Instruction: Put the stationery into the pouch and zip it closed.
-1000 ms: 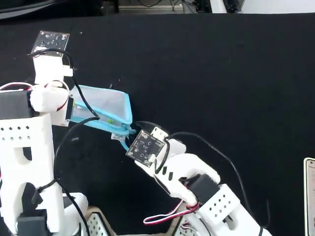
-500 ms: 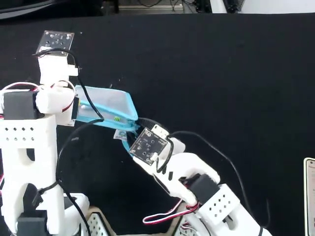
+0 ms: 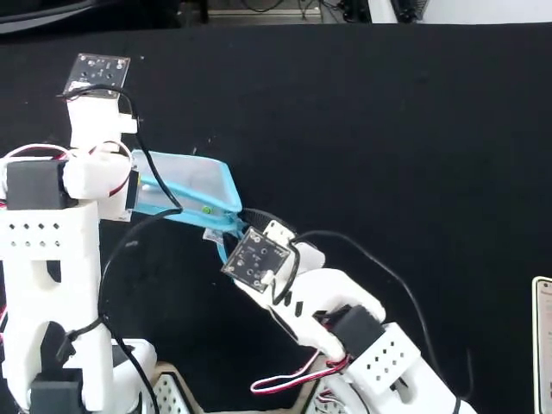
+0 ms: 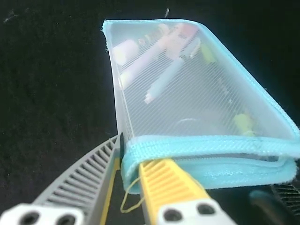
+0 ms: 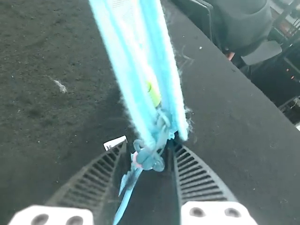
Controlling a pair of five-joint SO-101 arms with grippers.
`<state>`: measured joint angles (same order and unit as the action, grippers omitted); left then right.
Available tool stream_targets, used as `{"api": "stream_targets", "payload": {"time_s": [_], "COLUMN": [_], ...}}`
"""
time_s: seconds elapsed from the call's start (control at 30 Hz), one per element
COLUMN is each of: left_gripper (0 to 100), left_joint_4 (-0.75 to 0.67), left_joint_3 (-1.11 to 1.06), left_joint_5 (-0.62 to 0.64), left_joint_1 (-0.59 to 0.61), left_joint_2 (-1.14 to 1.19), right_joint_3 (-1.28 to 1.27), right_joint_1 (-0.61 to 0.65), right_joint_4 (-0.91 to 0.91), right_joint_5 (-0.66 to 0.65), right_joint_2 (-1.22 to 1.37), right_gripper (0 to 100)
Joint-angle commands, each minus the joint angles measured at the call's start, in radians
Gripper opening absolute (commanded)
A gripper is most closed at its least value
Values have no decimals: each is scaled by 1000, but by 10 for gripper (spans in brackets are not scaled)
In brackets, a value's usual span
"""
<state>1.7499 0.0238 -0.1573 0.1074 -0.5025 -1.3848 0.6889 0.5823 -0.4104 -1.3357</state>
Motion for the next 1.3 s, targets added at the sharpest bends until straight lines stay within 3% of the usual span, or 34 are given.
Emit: {"api": "stream_targets", "payload": {"time_s": [0.0,0.23,0.47,0.73,0.9,1.27], "left_gripper": [30,30,30,30,30,30], "left_joint_4": [0,0,0,0,0,0], "left_joint_3": [25,25,25,25,25,25], "left_joint_5": [9,9,9,9,9,9], "left_joint_1": [-22,-22,-22,-22,-22,-22], "left_joint_2": [-12,-12,-12,-12,-12,-12], "right_joint_3": [53,110,128,84,85,77], "right_joint_1": [6,-61,-57,-57,-57,-58], "right_joint_4": [-35,-91,28,34,46,57], "right_joint_5": [-23,-15,-12,11,9,9], "right_joint_2": [81,222,93,16,16,18], "right_gripper": [128,127,127,126,46,105]}}
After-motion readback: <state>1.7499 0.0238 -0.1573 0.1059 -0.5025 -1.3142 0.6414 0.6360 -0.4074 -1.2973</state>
